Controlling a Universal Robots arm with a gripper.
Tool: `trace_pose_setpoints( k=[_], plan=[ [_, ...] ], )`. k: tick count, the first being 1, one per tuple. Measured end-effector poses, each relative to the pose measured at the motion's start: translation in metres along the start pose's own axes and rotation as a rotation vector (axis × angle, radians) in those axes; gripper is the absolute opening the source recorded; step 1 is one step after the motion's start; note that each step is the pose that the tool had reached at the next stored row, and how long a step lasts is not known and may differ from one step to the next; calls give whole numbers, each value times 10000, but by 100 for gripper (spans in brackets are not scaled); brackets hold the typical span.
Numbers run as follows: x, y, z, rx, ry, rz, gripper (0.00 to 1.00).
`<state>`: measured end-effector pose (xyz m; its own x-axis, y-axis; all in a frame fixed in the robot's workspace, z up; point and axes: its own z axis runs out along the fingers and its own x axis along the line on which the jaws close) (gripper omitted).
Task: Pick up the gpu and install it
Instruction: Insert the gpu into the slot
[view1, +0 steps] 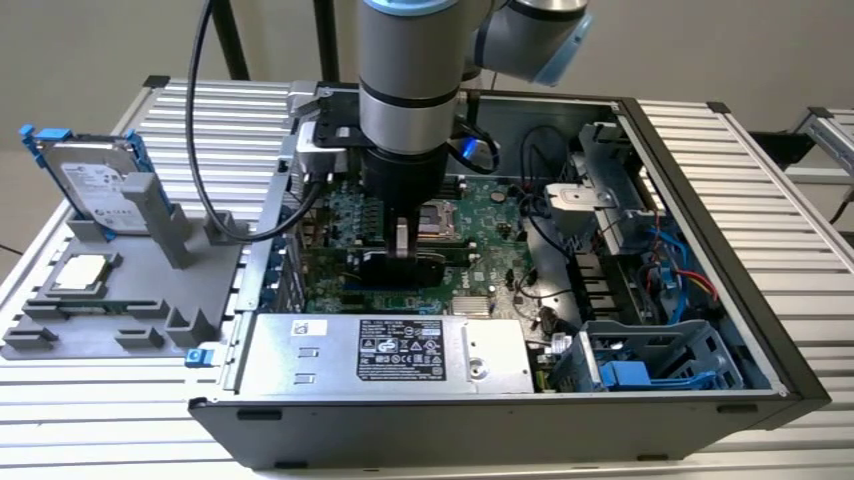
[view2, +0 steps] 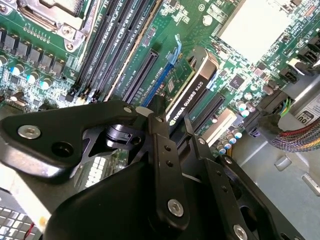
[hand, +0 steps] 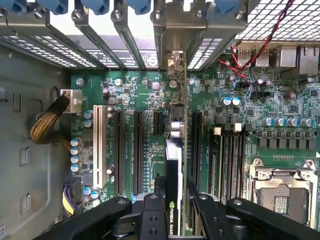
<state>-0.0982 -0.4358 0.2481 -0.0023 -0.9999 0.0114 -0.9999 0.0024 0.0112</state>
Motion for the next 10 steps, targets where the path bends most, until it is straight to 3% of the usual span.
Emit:
trace_pose_setpoints(
  k=[10],
  plan=[
    [0,1,-1,1,-1,0,0]
  ],
)
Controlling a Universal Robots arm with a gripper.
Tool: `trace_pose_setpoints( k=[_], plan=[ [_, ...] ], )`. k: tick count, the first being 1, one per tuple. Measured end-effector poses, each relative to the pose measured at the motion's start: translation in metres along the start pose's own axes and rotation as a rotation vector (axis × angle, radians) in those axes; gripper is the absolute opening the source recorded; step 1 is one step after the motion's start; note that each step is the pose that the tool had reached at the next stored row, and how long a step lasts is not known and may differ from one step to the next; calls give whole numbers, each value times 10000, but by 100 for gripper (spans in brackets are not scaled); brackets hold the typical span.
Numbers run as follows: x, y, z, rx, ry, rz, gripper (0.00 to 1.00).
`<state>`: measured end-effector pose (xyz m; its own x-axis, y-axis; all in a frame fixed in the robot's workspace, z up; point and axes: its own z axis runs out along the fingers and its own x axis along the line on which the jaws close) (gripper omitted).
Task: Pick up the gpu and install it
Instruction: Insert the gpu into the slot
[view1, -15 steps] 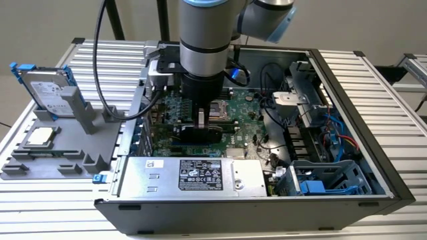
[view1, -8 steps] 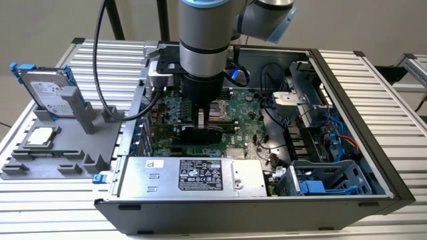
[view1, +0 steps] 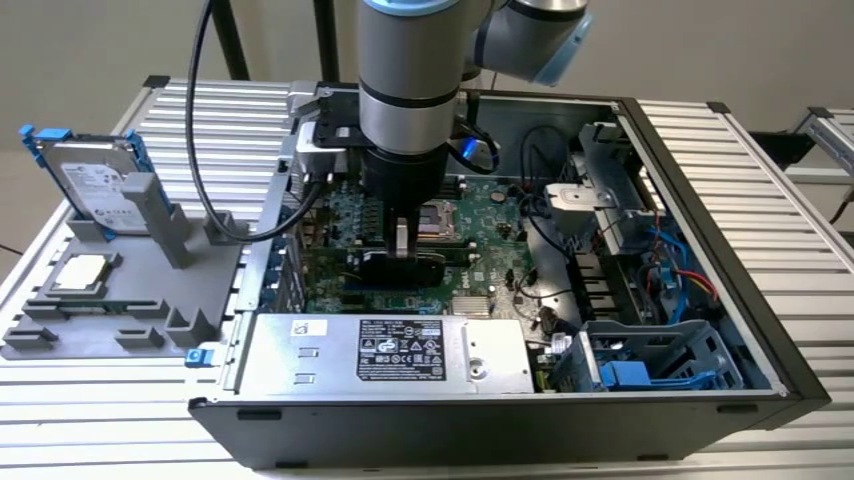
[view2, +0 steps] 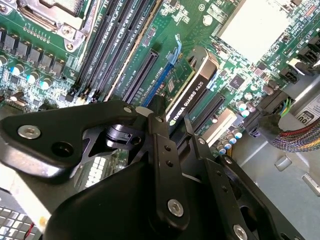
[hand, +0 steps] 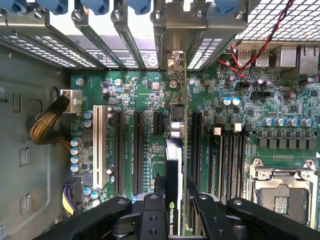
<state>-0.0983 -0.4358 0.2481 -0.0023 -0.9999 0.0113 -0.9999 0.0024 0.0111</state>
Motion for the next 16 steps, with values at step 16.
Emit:
trace_pose_setpoints(
  k=[16],
  plan=[
    [-19,5,-17,0,21,-46,0]
  ],
)
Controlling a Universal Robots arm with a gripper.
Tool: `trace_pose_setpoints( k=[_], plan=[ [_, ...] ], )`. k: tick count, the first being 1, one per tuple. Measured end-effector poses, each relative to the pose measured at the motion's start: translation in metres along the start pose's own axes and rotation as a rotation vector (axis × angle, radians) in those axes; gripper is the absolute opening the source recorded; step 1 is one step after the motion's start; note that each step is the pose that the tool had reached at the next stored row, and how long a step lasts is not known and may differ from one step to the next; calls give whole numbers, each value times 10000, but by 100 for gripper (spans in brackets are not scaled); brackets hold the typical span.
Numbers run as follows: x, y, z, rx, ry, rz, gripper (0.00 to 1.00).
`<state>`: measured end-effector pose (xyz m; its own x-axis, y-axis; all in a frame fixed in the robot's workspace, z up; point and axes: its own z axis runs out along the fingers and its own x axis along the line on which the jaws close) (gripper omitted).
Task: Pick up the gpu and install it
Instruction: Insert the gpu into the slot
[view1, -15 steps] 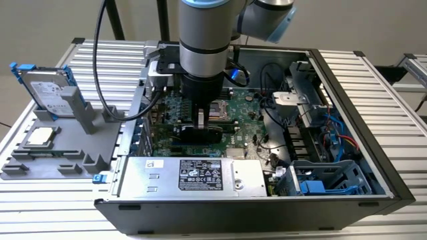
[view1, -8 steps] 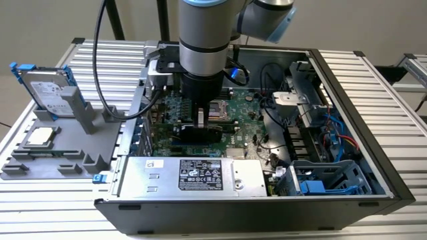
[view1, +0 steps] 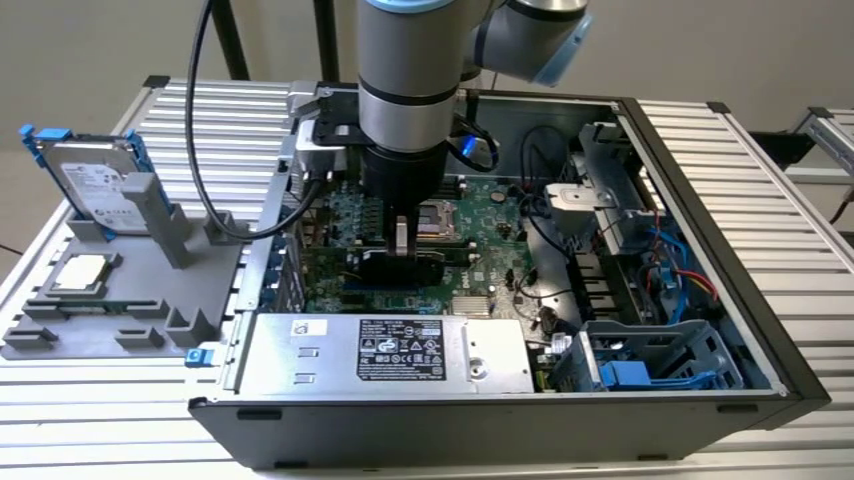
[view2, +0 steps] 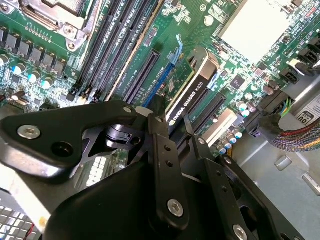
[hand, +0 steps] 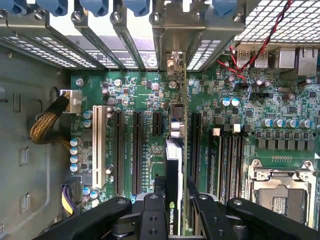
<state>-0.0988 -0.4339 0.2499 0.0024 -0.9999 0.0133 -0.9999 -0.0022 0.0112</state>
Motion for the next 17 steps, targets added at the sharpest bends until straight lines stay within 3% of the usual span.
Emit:
trace_pose_setpoints(
  k=[11,17],
  plan=[
    [1,0,-29,32,23,-48,0],
    [1,-7,-125,30,20,-53,0]
  ],
)
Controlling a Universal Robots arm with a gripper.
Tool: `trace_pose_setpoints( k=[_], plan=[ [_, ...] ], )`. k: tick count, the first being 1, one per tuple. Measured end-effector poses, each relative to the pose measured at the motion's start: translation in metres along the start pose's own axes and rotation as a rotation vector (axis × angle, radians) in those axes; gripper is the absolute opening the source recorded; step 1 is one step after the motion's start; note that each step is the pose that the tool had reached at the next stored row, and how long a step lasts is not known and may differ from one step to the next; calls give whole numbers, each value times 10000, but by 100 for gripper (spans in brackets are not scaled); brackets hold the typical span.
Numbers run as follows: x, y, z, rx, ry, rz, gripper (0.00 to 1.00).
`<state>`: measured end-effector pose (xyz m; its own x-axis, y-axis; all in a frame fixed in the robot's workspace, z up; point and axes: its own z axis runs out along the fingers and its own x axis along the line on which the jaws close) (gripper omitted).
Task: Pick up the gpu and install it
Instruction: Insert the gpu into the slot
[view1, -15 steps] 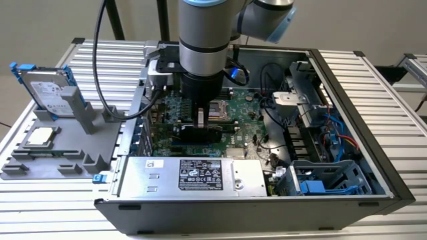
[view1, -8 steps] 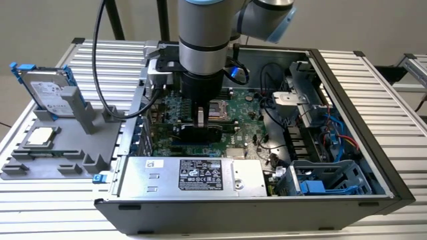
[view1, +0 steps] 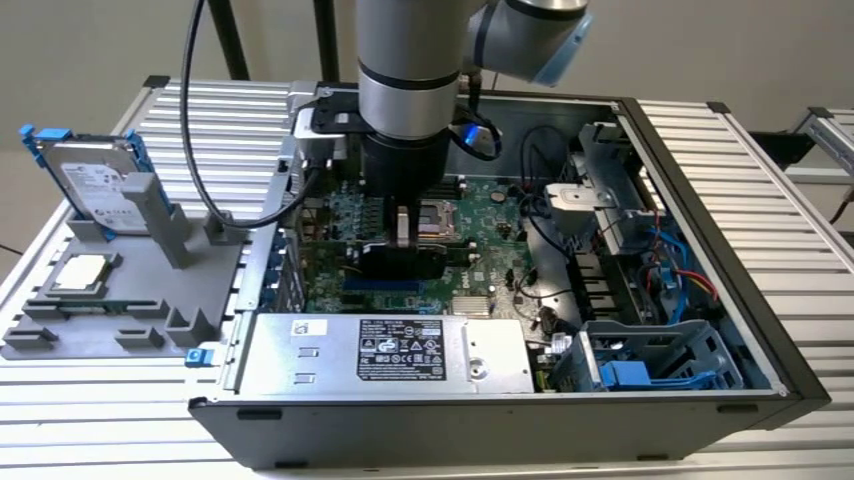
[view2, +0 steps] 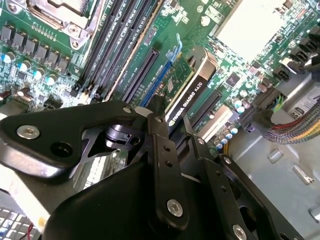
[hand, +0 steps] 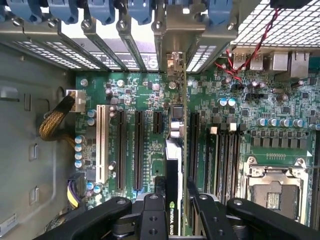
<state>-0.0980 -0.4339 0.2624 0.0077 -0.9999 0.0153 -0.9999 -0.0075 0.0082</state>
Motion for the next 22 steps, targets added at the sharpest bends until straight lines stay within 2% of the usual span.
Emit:
trace_pose_setpoints(
  k=[8,15,20,22],
  plan=[
    [2,-91,-18,-1,3,-3,0],
    [27,-92,-20,-2,0,91,0],
    [34,-92,-16,-10,-3,566,0],
    [34,-92,-16,-10,-4,580,0]
  ],
)
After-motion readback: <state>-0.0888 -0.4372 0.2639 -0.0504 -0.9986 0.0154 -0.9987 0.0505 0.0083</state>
